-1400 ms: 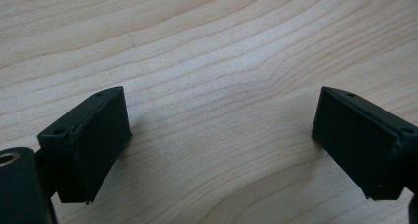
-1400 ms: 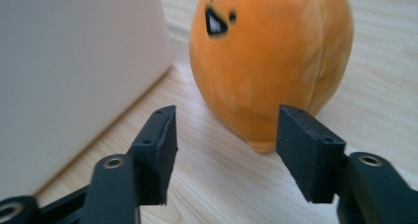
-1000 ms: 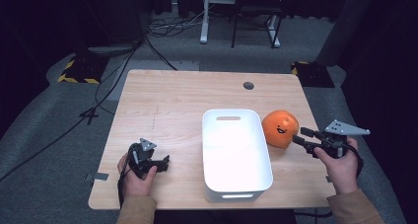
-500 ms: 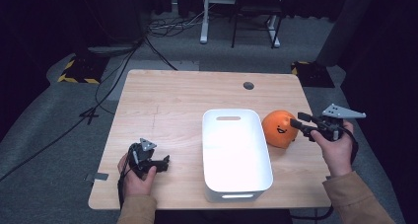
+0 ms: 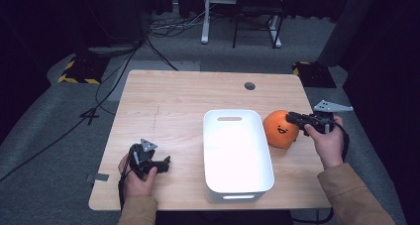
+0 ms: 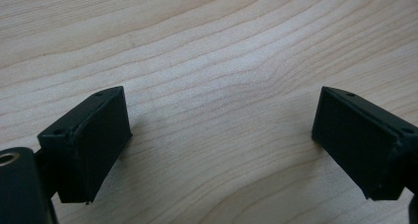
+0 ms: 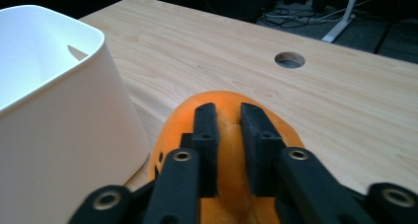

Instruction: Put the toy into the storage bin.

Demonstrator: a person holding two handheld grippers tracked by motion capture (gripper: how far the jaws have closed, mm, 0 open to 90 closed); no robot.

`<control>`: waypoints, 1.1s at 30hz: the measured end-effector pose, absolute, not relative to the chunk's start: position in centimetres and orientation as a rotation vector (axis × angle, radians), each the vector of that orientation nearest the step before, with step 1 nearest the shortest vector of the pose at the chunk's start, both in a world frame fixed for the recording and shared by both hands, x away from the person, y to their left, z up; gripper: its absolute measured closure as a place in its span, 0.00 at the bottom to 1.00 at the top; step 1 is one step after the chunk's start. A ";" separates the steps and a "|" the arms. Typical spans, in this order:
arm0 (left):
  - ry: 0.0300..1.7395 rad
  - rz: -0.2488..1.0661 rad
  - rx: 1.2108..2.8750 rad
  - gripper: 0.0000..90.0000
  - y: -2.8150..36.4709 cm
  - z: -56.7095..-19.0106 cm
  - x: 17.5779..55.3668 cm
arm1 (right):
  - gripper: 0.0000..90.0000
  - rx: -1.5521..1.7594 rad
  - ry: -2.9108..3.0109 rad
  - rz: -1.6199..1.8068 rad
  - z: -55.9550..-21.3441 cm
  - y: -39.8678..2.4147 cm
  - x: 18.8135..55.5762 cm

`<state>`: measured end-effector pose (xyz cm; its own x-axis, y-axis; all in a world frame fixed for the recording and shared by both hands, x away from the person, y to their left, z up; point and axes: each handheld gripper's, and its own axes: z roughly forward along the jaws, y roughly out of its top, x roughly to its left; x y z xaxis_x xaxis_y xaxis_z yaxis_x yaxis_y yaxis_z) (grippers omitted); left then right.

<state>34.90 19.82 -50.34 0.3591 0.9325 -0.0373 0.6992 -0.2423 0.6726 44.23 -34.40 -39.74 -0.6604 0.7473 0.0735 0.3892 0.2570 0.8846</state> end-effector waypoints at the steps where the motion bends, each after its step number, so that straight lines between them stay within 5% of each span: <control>1: 1.411 0.502 2.023 0.09 19.8 -50.3 34.9 | 0.90 1.023 2.168 1.361 -39.6 -34.4 44.1; 33: 1.411 0.502 2.023 0.09 19.8 -50.3 34.9 | 0.92 0.809 2.098 1.460 -31.1 -35.4 38.2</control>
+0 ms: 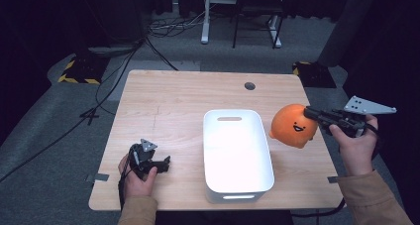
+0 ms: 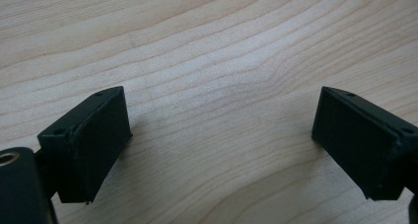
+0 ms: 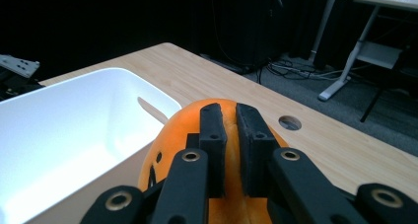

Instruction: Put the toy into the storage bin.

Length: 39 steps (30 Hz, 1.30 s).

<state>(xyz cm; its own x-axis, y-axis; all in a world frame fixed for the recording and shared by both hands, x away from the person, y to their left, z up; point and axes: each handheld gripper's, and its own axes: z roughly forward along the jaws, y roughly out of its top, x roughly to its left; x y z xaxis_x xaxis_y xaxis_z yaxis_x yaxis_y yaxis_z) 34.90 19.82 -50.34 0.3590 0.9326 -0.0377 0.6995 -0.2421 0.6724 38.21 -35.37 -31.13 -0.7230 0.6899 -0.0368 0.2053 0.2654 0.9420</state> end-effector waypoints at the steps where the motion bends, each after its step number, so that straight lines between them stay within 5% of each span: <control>1: 1.411 0.502 2.023 0.09 19.8 -50.3 34.9 | 0.92 0.793 2.098 1.467 -30.9 -35.3 38.1; 39: 1.412 0.504 2.023 0.09 19.8 -50.3 34.9 | 0.92 0.528 2.163 1.626 -26.1 -29.4 33.4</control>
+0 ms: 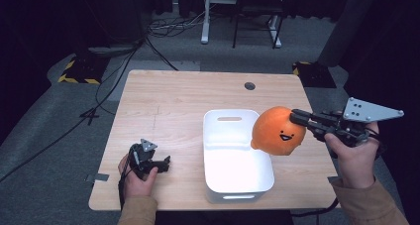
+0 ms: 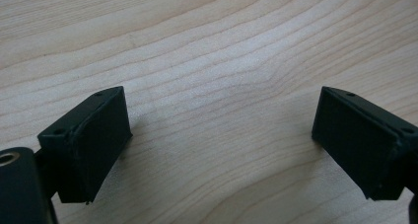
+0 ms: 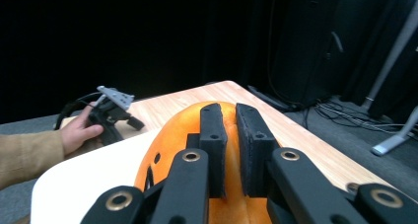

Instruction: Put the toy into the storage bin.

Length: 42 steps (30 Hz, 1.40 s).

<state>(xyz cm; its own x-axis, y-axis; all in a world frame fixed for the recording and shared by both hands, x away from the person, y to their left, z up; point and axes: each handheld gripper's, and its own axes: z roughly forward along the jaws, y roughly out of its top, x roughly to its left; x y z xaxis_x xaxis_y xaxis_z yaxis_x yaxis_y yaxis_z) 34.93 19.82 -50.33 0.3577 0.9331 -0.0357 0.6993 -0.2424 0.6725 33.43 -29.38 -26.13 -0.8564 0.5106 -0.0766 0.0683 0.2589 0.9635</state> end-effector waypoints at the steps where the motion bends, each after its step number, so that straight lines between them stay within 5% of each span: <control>1: 1.412 0.505 2.023 0.09 19.8 -50.3 34.9 | 0.92 0.514 2.176 1.625 -26.1 -29.1 33.4; 42: 1.412 0.504 2.020 0.09 19.8 -50.3 34.9 | 0.92 0.294 2.386 1.669 -28.6 -20.5 31.5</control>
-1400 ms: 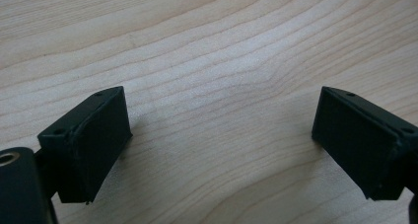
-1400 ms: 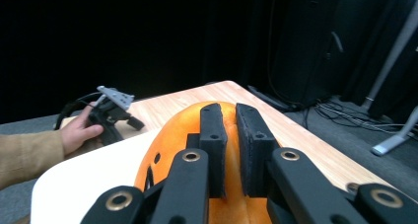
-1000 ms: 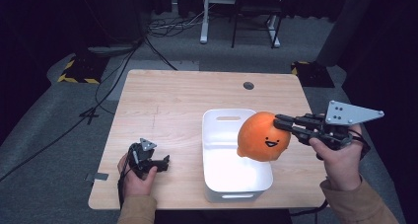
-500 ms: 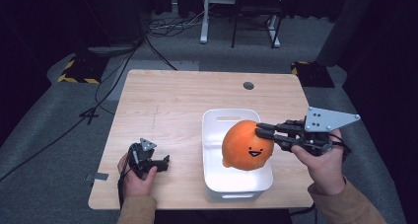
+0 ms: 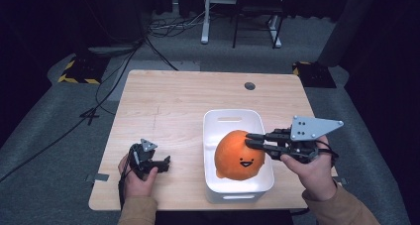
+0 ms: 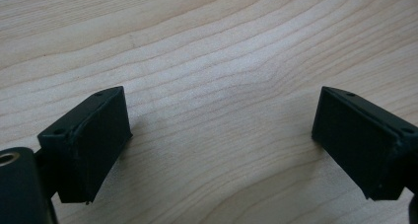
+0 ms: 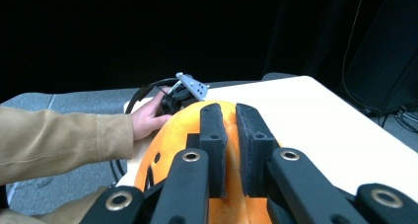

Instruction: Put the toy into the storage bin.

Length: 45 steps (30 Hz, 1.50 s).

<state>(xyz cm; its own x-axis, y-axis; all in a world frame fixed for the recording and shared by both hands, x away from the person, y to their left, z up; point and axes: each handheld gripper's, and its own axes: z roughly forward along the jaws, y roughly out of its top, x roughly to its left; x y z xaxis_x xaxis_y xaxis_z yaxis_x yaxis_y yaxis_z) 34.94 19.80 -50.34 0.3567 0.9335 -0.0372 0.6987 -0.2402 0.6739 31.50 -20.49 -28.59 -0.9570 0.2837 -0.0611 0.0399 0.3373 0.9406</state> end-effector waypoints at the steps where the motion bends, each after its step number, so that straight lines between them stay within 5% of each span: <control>1: 1.412 0.505 2.020 0.09 19.8 -50.3 34.9 | 0.92 0.293 2.390 1.669 -28.7 -20.4 31.5; 45: 1.412 0.503 2.022 0.09 19.8 -50.3 34.9 | 0.90 0.415 2.719 1.483 -36.2 -18.8 32.0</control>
<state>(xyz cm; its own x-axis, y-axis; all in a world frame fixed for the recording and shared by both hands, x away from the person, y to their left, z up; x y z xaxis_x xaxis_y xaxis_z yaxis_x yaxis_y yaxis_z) 34.94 19.80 -50.34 0.3576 0.9331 -0.0372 0.6992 -0.2411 0.6730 32.02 -18.79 -36.24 -0.9646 0.2392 0.1111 0.2229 0.5144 0.8281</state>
